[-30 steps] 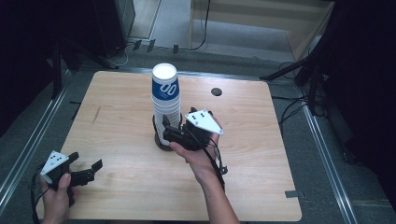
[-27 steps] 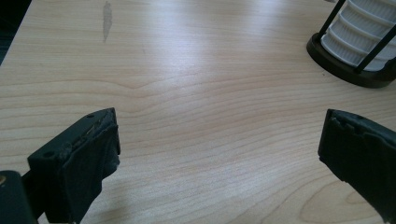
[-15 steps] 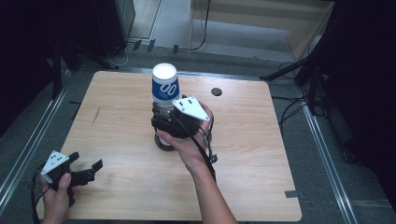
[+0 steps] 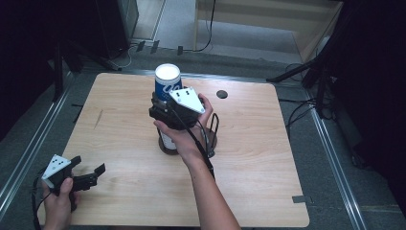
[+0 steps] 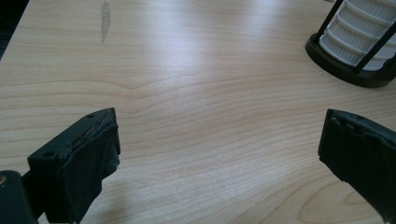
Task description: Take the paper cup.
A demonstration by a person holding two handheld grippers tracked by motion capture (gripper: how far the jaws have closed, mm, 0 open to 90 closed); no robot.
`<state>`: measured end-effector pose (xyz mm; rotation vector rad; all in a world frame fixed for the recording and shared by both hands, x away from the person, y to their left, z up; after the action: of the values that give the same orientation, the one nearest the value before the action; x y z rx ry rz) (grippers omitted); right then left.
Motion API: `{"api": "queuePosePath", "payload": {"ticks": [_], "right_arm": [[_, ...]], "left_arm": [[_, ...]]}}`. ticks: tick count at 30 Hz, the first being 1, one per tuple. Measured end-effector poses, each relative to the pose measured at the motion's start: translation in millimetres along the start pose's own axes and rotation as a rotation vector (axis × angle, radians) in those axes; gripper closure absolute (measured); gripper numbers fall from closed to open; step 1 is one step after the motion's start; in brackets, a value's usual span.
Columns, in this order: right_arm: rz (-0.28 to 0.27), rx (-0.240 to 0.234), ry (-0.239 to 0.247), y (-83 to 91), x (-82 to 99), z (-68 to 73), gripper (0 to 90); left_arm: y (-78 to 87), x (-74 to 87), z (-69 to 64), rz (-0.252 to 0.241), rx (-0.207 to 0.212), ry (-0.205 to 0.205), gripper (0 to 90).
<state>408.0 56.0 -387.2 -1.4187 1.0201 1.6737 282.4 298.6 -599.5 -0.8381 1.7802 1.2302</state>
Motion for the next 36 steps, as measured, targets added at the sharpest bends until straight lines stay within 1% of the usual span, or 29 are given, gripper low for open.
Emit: {"api": "queuePosePath", "payload": {"ticks": [5,12,15,17,25,30,31,32,35,36], "right_arm": [[-0.008,0.017,0.006,-5.0,-2.1,0.8,16.8],[-0.019,0.013,0.016,-5.1,-3.5,1.5,17.8],[-0.026,0.013,0.008,-4.7,-5.1,1.5,18.1],[-0.048,0.011,0.006,-3.6,-11.0,1.2,18.6],[-0.091,0.008,0.008,-0.1,-28.9,2.7,19.6],[-0.152,0.005,0.022,2.4,-39.9,5.7,19.9],[-0.152,0.005,0.022,2.4,-39.9,5.7,19.9],[-0.181,0.001,0.027,3.4,-44.6,6.9,20.1],[-0.203,0.003,0.029,4.7,-49.8,8.2,20.1],[-0.216,0.006,0.029,5.4,-52.2,8.3,20.1]], "left_arm": [[-0.4,-0.1,-0.2,0.0,0.001,-0.002,0.0],[-0.6,-0.2,-0.3,-0.001,0.002,-0.001,0.0],[-0.6,-0.3,-0.4,-0.001,0.002,-0.001,0.0],[-0.5,-0.1,-0.3,0.001,0.002,-0.002,0.0],[-0.6,-0.2,-0.4,0.0,0.001,-0.003,0.0],[-0.6,-0.2,-0.3,-0.001,0.001,-0.002,0.0],[-0.6,-0.2,-0.3,-0.001,0.001,-0.002,0.0],[-0.6,-0.3,-0.3,-0.002,0.001,-0.002,0.0],[-0.1,-1.1,-1.0,-0.01,0.006,-0.002,0.0],[0.0,-1.3,-1.3,-0.013,0.006,-0.008,0.0]]}}
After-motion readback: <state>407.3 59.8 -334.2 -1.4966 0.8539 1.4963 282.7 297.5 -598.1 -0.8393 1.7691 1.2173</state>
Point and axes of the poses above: each handheld gripper's, and its own axes: y roughly backward along the jaws, x roughly out of its underside, z roughly to its left, the point moved 10 cm from there along -y, roughly forward along the jaws, and after that the axes turned 3 degrees about -z, right-handed, at the moved point
